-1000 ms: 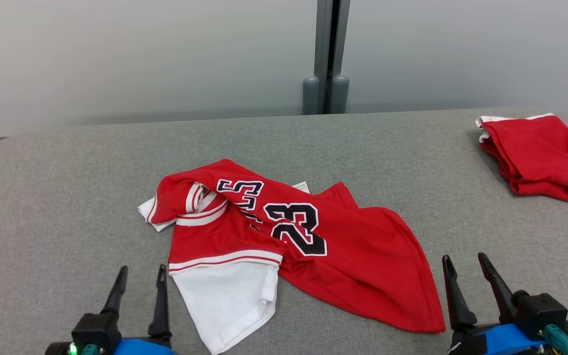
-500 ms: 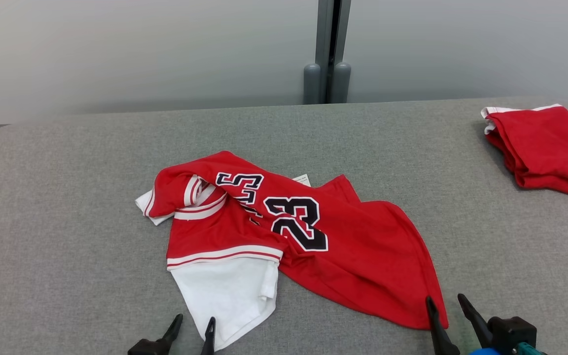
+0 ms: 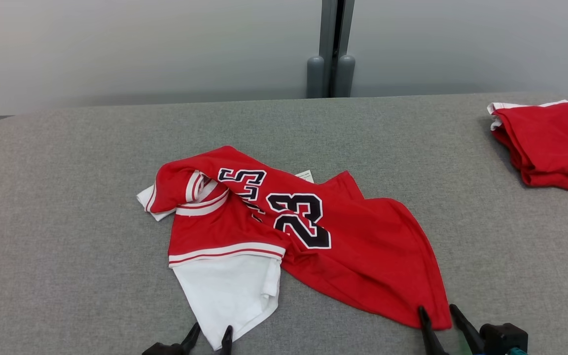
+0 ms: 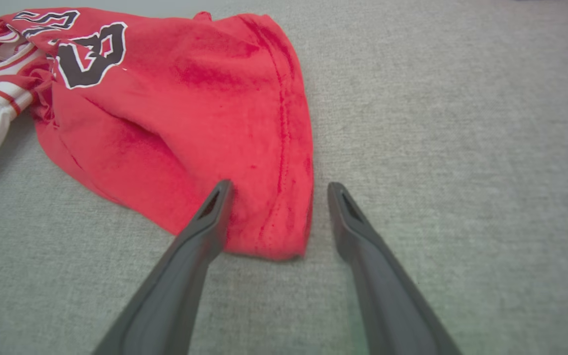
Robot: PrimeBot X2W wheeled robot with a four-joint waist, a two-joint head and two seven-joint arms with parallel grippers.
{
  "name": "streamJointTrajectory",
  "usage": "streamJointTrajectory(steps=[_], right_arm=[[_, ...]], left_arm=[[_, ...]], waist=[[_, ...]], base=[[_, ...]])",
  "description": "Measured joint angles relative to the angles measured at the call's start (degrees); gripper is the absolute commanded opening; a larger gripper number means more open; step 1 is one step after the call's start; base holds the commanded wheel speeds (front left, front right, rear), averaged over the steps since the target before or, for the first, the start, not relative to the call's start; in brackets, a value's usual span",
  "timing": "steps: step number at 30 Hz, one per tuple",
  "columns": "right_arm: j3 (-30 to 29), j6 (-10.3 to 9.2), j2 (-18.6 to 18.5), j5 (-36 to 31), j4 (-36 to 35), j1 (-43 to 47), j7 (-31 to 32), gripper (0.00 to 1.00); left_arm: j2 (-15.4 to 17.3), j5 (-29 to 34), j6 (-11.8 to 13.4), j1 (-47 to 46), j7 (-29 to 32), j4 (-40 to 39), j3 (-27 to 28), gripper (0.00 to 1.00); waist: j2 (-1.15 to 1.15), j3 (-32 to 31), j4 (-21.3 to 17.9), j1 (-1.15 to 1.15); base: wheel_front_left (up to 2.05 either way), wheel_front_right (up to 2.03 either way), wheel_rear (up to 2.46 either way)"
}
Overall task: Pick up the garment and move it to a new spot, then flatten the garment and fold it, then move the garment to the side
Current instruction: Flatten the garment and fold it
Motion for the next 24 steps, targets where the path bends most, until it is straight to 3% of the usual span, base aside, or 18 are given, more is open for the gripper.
streamJointTrajectory(steps=[11,12,13,14,15,16,17,18,19,20,24], right_arm=[[1.8,0.0,-0.04,1.97,1.65,-0.31,-0.33,1.0],[2.09,-0.01,-0.04,2.16,1.67,-0.39,-0.33,0.93],[2.48,-0.01,-0.11,2.41,1.67,-0.52,-0.33,0.73],[2.91,-0.01,-0.14,2.67,1.64,-0.65,-0.33,0.31],[3.28,-0.01,-0.12,2.89,1.62,-0.73,-0.32,0.09],[3.52,-0.01,-0.11,3.02,1.57,-0.74,-0.32,0.0],[3.76,0.0,-0.1,3.13,1.45,-0.74,-0.26,0.0],[3.93,0.0,-0.1,3.19,1.36,-0.75,-0.23,0.0],[4.09,0.0,-0.07,3.28,1.16,-0.74,-0.22,0.0],[4.13,0.0,-0.05,3.28,0.88,-0.74,-0.21,0.0],[4.1,0.0,0.0,3.3,-0.8,-0.74,-0.16,0.0]], left_arm=[[3.09,-7.46,-0.01,-0.85,0.02,-1.03,-5.0,1.0],[3.3,-8.12,-0.15,-0.88,0.02,-1.13,-5.32,1.0],[3.56,-8.76,-0.16,-0.93,0.02,-1.31,-5.79,1.0],[3.82,-9.57,-0.16,-1.04,0.02,-1.44,-6.24,1.0],[4.08,-10.38,-0.16,-1.14,0.03,-1.56,-6.76,1.0],[4.36,-11.01,-0.16,-1.31,0.09,-1.67,-7.2,1.0],[4.59,-11.57,-0.16,-1.58,0.22,-1.64,-7.51,0.83],[4.9,-12.07,-0.16,-1.82,0.27,-1.57,-8.09,0.4],[5.17,-12.48,-0.16,-1.94,0.33,-1.49,-8.48,0.14],[5.33,-12.9,-0.16,-1.99,0.33,-1.49,-8.73,0.0],[6.14,-13.63,-0.2,-1.94,-0.12,-1.82,-9.33,0.0]], waist=[[0.0,0.54,0.06,0.0],[0.0,0.57,0.05,0.0],[0.0,0.61,0.01,0.0],[0.0,0.65,0.01,0.0],[0.0,0.67,0.01,0.0],[0.0,0.69,0.02,0.0],[0.0,0.7,0.03,0.0],[0.0,0.69,0.02,0.0],[0.0,0.67,-0.01,0.0],[0.0,0.65,-0.03,0.0],[0.0,0.55,-0.27,0.0]], base=[[0.0,0.0,0.0],[0.0,0.0,0.0],[0.0,0.0,0.0],[0.0,0.0,0.0],[0.0,0.0,0.0],[0.0,0.0,0.0],[0.0,0.0,0.0],[0.0,0.0,0.0],[0.0,0.0,0.0],[0.0,0.0,0.0],[0.0,0.0,0.0]])
